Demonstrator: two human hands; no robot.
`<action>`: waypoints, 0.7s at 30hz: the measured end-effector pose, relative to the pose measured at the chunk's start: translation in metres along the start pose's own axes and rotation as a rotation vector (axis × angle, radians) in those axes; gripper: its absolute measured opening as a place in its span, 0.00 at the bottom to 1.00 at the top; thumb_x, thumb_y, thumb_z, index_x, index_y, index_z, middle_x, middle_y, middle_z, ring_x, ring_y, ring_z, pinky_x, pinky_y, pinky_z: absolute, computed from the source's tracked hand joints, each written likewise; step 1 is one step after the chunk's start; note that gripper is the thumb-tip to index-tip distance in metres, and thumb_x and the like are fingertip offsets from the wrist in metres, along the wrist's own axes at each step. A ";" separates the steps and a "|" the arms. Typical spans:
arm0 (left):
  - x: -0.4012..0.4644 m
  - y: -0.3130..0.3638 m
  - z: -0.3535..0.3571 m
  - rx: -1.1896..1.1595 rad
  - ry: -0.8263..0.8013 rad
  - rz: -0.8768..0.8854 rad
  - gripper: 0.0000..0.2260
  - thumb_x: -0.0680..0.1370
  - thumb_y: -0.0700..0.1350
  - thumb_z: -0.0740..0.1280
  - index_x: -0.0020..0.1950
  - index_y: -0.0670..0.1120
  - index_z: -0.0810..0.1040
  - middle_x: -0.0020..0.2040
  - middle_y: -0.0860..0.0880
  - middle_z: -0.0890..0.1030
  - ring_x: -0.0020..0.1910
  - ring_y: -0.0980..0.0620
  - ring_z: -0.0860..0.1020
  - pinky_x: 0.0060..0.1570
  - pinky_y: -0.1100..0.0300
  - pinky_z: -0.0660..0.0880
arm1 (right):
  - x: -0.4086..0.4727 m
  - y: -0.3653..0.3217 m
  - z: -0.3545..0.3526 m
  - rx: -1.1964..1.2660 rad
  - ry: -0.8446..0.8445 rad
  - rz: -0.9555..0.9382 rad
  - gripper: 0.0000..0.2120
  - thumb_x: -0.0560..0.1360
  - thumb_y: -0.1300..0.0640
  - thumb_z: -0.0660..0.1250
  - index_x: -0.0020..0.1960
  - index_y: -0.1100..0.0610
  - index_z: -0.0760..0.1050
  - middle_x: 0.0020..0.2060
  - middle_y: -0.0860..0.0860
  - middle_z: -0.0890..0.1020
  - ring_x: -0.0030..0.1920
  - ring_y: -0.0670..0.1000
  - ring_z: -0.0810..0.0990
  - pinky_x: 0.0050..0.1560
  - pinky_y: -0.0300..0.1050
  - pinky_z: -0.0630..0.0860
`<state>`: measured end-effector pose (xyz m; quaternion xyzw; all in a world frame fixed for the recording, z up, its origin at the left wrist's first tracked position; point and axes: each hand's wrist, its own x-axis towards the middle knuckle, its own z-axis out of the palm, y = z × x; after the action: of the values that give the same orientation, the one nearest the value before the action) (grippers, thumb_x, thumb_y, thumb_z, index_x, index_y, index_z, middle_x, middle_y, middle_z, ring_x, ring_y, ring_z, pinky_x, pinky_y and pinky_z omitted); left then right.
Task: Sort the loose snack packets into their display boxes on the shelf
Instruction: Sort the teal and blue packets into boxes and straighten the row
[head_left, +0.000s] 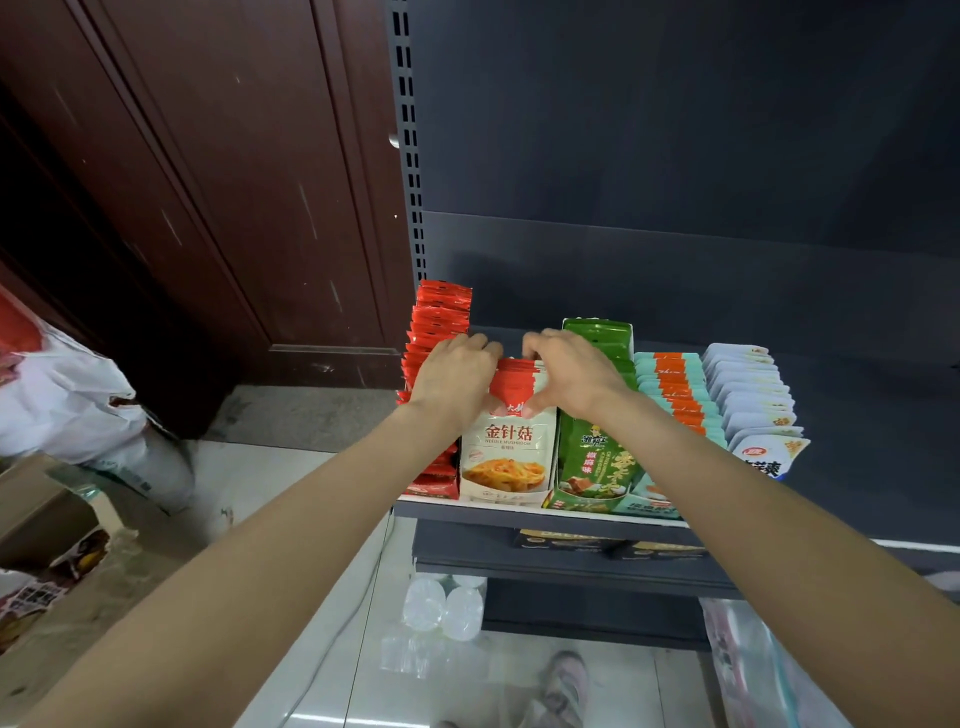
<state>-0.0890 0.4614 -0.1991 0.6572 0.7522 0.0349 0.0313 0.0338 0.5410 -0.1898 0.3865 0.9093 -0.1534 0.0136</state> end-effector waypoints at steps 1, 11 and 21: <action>-0.007 0.002 0.004 0.008 0.005 -0.019 0.30 0.75 0.53 0.68 0.73 0.44 0.62 0.70 0.44 0.69 0.70 0.47 0.66 0.70 0.57 0.59 | -0.001 -0.001 -0.001 -0.004 0.000 0.004 0.27 0.60 0.51 0.80 0.52 0.53 0.69 0.48 0.48 0.73 0.53 0.51 0.72 0.46 0.47 0.70; -0.050 0.032 0.028 0.283 -0.048 0.057 0.34 0.81 0.49 0.55 0.75 0.37 0.36 0.76 0.38 0.37 0.75 0.42 0.37 0.75 0.50 0.41 | -0.016 -0.003 -0.011 -0.034 -0.130 -0.021 0.45 0.67 0.46 0.75 0.76 0.54 0.54 0.73 0.52 0.63 0.74 0.55 0.57 0.73 0.48 0.51; -0.043 0.022 0.019 0.246 -0.057 0.056 0.41 0.79 0.55 0.61 0.75 0.38 0.35 0.76 0.41 0.36 0.76 0.46 0.37 0.73 0.54 0.37 | -0.027 0.001 0.012 -0.220 -0.107 -0.114 0.45 0.77 0.42 0.60 0.75 0.59 0.33 0.75 0.55 0.35 0.76 0.50 0.36 0.74 0.46 0.37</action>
<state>-0.0600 0.4221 -0.2159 0.6775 0.7311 -0.0758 -0.0292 0.0523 0.5196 -0.1976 0.3217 0.9391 -0.0739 0.0955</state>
